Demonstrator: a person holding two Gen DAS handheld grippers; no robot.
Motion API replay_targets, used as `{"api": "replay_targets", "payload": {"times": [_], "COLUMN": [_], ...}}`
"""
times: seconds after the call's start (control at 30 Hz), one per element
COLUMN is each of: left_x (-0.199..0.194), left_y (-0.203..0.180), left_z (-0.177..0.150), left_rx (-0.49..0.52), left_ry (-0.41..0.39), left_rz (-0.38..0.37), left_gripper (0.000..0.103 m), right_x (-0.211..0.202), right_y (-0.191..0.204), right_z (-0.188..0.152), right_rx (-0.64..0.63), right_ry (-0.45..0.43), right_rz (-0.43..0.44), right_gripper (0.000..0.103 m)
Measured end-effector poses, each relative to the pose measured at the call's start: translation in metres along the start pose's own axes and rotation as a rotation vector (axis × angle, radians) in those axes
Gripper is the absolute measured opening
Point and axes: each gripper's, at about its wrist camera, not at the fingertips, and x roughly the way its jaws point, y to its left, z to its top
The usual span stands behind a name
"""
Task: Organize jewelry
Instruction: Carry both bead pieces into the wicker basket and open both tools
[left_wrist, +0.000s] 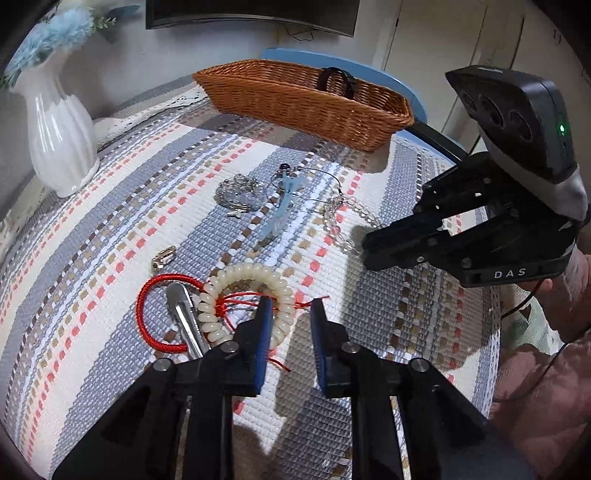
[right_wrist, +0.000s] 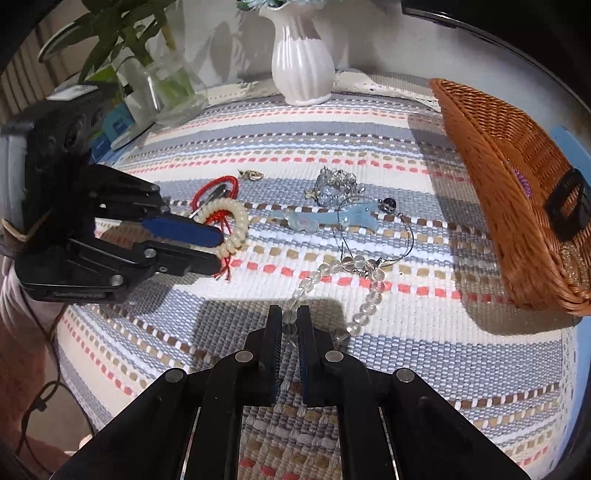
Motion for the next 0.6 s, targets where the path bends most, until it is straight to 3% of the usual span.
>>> {"api": "replay_targets", "payload": {"times": [0.1, 0.13, 0.27, 0.37, 0.6], "left_x": [0.004, 0.005, -0.001, -0.023, -0.077], "left_y": [-0.006, -0.009, -0.010, -0.004, 0.005], "left_z": [0.000, 0.000, 0.002, 0.007, 0.027], "left_rx": [0.022, 0.038, 0.024, -0.017, -0.125], "left_ry": [0.007, 0.004, -0.013, -0.092, -0.235], "left_rz": [0.036, 0.064, 0.095, 0.067, 0.023], "left_gripper": [0.019, 0.009, 0.008, 0.008, 0.008], "right_x": [0.001, 0.002, 0.003, -0.016, -0.104], "right_y": [0.000, 0.002, 0.008, 0.003, -0.016], "right_z": [0.002, 0.002, 0.004, 0.007, 0.024], "right_rx": [-0.005, -0.012, -0.045, -0.016, 0.060], "right_ry": [-0.009, -0.012, -0.014, -0.050, -0.245], "right_rz": [-0.001, -0.011, -0.056, 0.011, 0.143], "right_gripper": [0.009, 0.009, 0.007, 0.007, 0.007]}}
